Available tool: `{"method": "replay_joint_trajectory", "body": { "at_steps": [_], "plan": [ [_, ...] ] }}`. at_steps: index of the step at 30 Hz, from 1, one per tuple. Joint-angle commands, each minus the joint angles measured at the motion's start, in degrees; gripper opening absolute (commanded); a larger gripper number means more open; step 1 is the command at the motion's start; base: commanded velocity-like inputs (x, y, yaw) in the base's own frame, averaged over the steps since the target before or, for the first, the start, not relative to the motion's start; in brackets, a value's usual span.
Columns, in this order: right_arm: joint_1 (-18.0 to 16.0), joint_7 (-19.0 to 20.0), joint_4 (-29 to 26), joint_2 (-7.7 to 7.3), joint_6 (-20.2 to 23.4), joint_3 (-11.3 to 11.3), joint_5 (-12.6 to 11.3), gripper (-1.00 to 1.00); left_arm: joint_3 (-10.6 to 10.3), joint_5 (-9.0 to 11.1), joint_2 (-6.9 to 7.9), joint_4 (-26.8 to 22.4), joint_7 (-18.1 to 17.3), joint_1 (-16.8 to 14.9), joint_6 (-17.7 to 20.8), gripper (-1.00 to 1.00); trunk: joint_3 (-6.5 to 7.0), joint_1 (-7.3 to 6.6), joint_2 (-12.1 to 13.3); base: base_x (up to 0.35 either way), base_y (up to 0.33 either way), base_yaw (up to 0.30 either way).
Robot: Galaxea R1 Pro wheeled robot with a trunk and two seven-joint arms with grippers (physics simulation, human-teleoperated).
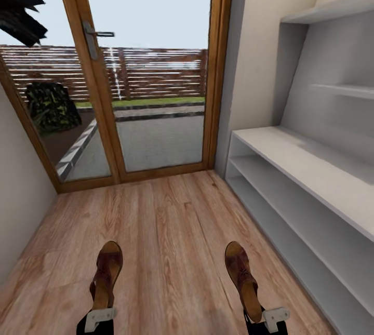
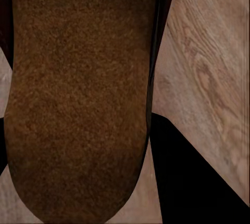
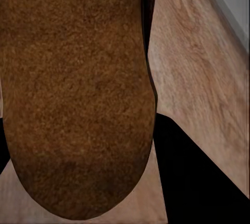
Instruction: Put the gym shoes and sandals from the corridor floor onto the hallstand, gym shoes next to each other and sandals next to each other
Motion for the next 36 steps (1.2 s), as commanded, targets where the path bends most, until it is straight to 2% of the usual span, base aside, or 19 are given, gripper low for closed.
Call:
{"method": "replay_joint_trajectory", "body": {
  "at_steps": [1, 20, 36],
  "plan": [
    [0.0, 0.0, 0.0, -0.03, -0.1, 0.2, -0.1, -1.0, 0.1, 0.1, -0.01, 0.0, -0.3, 0.0, -0.1, -1.0, -0.05, -0.01, 0.0, 0.002, 0.0, -0.292],
    [0.0, 0.0, 0.0, -0.03, -0.1, 0.2, -0.1, -1.0, 0.1, 0.1, -0.01, 0.0, -0.3, 0.0, -0.1, -1.0, -0.05, -0.01, 0.0, 0.008, 0.012, -0.292],
    [0.0, 0.0, 0.1, -0.03, -0.1, 0.2, -0.1, -1.0, 0.0, 0.1, -0.01, 0.1, -0.3, 0.0, -0.1, -1.0, -0.05, -0.01, 0.0, 0.133, 0.27, -0.292]
  ]
}}
